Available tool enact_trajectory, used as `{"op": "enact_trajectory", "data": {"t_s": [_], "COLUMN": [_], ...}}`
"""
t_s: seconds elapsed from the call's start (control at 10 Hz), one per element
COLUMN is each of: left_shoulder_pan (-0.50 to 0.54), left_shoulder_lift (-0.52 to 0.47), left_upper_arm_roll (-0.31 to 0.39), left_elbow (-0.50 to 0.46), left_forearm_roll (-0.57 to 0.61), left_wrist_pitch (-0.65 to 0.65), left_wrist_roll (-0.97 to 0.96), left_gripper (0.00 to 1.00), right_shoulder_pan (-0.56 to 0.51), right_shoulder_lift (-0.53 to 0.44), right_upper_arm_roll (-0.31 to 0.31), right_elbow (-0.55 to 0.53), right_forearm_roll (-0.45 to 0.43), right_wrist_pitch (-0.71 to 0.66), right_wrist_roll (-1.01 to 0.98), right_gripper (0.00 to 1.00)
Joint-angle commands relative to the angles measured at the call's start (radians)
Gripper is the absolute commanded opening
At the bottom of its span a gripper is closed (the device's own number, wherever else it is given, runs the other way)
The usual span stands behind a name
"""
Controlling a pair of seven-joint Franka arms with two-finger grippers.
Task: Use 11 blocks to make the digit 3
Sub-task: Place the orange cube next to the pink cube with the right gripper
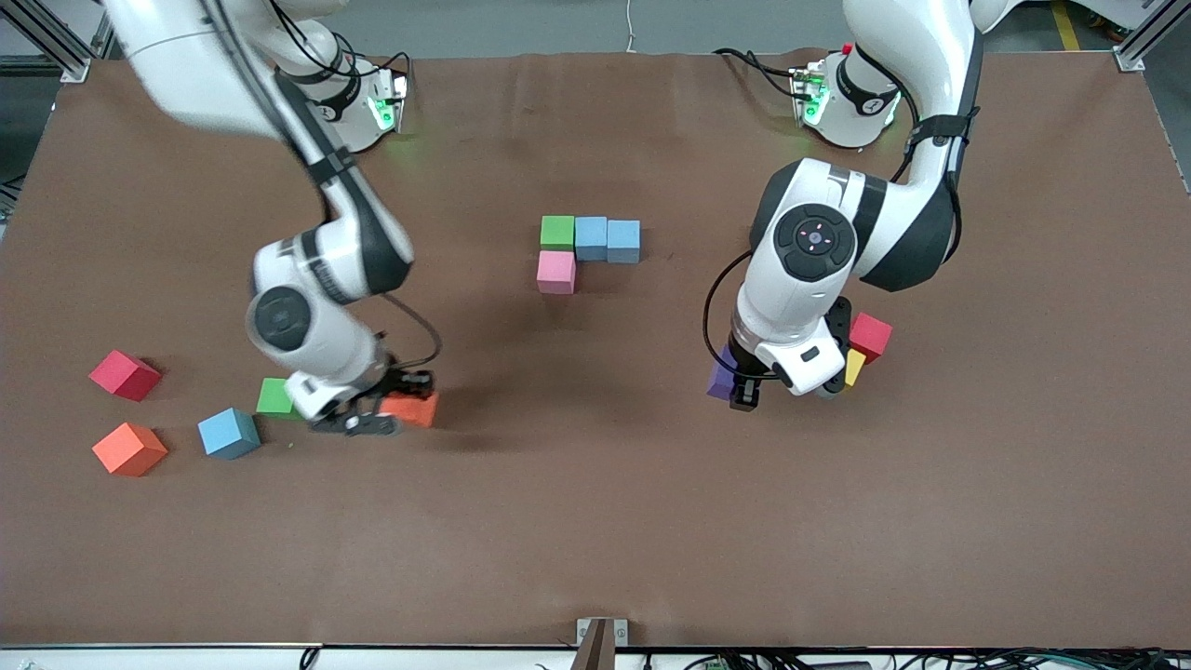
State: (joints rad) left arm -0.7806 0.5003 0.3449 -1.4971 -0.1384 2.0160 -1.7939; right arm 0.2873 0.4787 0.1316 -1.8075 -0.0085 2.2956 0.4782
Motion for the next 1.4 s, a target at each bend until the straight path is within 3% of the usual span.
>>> {"op": "enact_trajectory", "data": {"t_s": [0.0, 0.3, 0.8, 1.3], "left_shoulder_pan": [0.000, -0.002, -0.006, -0.006], "left_shoulder_lift": [0.009, 0.029, 0.030, 0.033], "left_upper_arm_roll": [-0.007, -0.004, -0.006, -0.006], "left_elbow": [-0.005, -0.005, -0.003, -0.003], "left_forearm_roll": [0.020, 0.025, 0.034, 0.034], "left_wrist_pitch": [-0.051, -0.071, -0.071, -0.071], "left_wrist_roll": [-0.106, -0.144, -0.154, -0.167], "left_gripper": [0.13, 0.13, 0.13, 0.13], "right_shoulder_pan": [0.135, 0.259, 0.375, 0.394], "right_shoulder_lift": [-0.057, -0.052, -0.051, -0.051], "right_upper_arm_roll": [-0.012, -0.013, -0.015, -0.015], "right_elbow": [-0.108, -0.162, -0.194, -0.251], "right_forearm_roll": [0.007, 0.007, 0.005, 0.001], "right_wrist_pitch": [0.070, 0.154, 0.156, 0.217], "right_wrist_roll": [0.171, 0.299, 0.355, 0.355], "right_gripper": [0.00, 0.00, 0.00, 0.00]}}
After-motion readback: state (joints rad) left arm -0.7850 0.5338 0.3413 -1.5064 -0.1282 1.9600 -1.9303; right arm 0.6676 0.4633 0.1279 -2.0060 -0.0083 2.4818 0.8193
